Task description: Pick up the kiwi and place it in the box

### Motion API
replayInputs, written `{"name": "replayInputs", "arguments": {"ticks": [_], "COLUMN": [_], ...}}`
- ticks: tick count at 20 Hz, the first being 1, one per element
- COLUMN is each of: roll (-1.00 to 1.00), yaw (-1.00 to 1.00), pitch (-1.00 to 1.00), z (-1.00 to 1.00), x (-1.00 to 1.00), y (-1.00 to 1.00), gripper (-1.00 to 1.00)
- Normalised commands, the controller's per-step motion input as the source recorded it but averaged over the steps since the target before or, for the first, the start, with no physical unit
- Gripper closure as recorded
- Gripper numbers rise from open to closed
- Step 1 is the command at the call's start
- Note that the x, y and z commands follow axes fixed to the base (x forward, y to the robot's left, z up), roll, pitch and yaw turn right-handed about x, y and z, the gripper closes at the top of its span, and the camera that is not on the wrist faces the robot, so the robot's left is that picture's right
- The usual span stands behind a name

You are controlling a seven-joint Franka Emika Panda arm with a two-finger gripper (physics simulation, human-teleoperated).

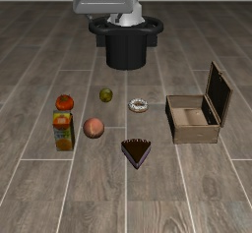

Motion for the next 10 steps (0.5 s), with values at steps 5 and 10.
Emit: {"name": "replayInputs", "arguments": {"ticks": [5,10], "roll": [0.0,0.0], "yaw": [0.0,0.0], "pitch": [0.0,0.0], "z": [-0.6,-1.0], "x": [0.2,0.0], "y": [-0.2,0.0], "gripper": [-1.0,-1.0]}}
